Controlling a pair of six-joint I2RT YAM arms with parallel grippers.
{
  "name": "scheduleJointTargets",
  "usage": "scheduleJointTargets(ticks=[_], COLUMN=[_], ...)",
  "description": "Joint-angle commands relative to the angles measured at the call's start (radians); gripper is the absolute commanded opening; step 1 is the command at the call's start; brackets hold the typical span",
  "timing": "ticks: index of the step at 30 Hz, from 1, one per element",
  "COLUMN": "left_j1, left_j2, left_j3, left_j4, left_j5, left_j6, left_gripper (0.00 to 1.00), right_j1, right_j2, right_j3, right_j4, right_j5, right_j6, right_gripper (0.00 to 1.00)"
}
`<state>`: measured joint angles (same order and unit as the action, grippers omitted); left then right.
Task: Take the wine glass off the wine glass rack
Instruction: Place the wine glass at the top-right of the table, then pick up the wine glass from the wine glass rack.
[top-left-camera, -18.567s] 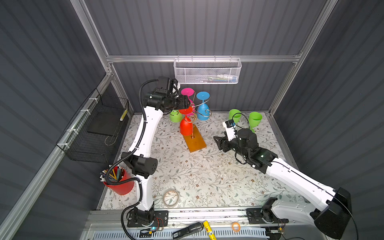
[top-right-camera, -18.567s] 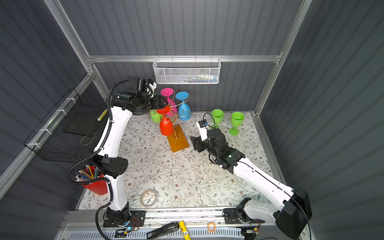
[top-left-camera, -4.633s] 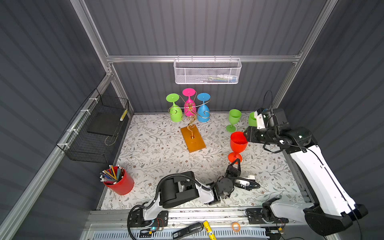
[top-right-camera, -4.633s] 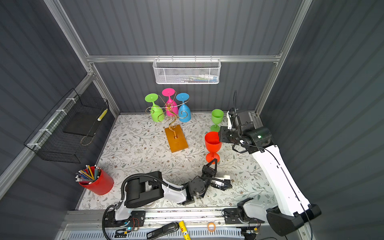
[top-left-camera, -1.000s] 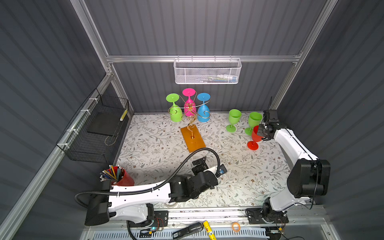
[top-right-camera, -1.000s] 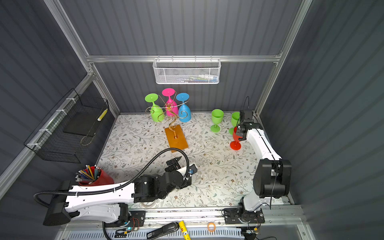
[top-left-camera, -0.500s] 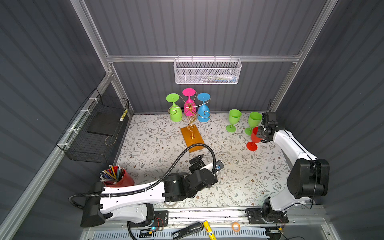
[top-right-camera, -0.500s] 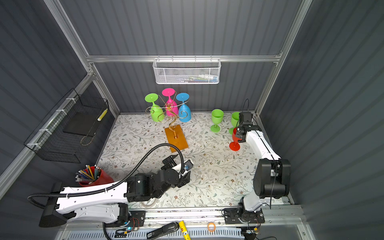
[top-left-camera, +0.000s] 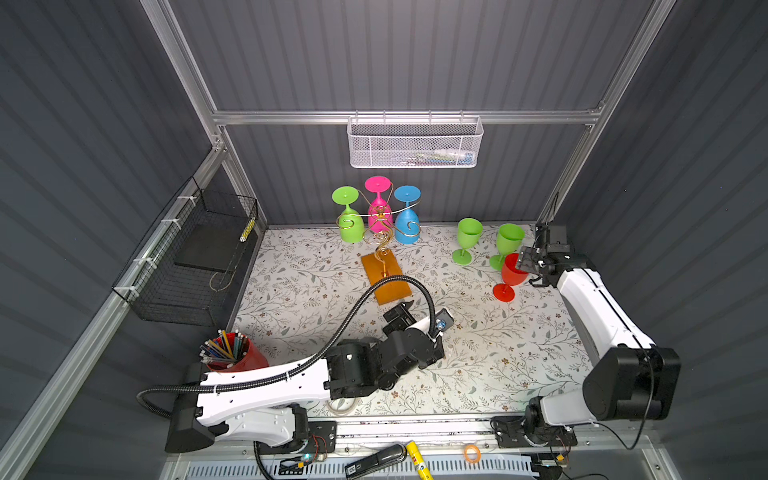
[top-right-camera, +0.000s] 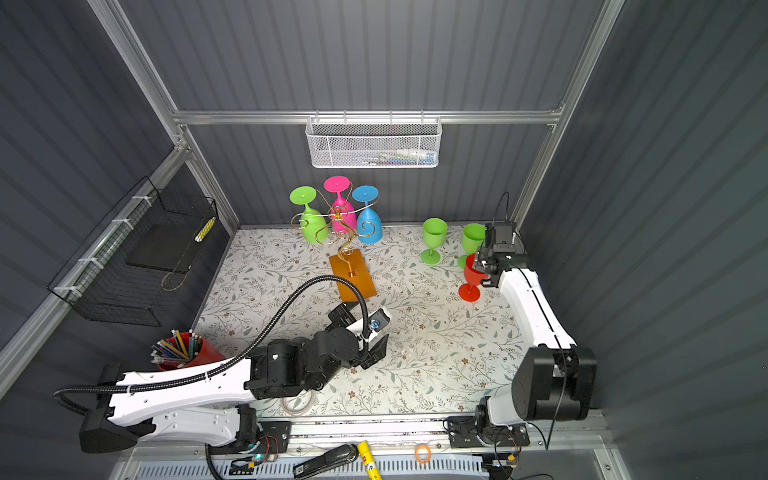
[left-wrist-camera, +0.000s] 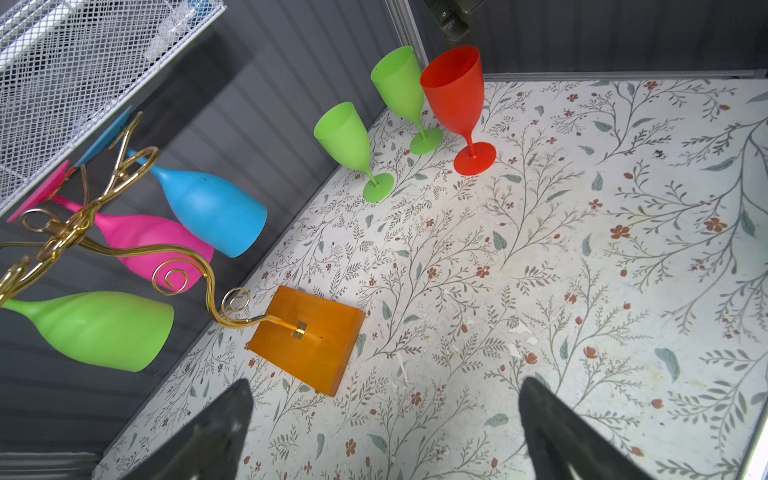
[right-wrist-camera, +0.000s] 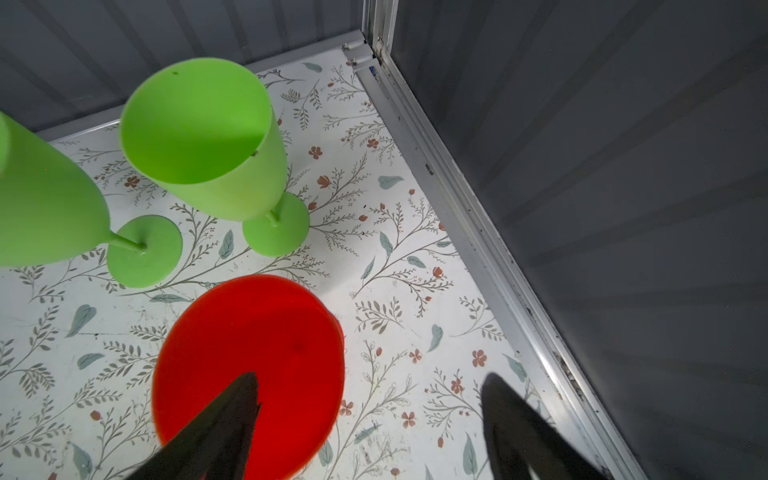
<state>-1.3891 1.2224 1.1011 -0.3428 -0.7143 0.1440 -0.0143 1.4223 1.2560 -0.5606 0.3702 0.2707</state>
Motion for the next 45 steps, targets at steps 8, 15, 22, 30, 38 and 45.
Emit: scheduleJointTargets(ticks=[8,15,22,30,38,45], left_j1=[-0.011,-0.012,0.012,0.174,0.483,0.795], left_j2=[0.122,0.248,0.388,0.465,0.414,0.417], left_j3=[0.192,0.5,0.82,1.058,1.099,1.095], left_j4=[-0.071,-0.218,-0.334,-0.451,-0.527,-0.532], left_j5=[0.071,0.003,-0.065,-0.011,0.195,0.412], left_j6=[-0.022,-0.019,0.024,-0.063,-0.222,-0.329], left_gripper=[1.0,1.0,1.0,1.0,1.0,1.0], right_j1=[0.028,0.042,0.049,0.085,0.227,0.411], right_j2=[-0.197,-0.262,-0.296,-0.378,-0.364,-0.367], right_j3=[-0.035,-0.084,-0.126,-0.171,-0.208,-0.235], right_j4=[-0.027,0.017,0.048,0.098,0.167,0.299], right_j5=[-0.024,-0.08,-0.138,-0.206,-0.222,-0.206], right_j6=[0.007,0.025,0.041,0.016,-0.046,-0.157], right_gripper=[0.99,0.99,0.99,0.98,0.95,0.94])
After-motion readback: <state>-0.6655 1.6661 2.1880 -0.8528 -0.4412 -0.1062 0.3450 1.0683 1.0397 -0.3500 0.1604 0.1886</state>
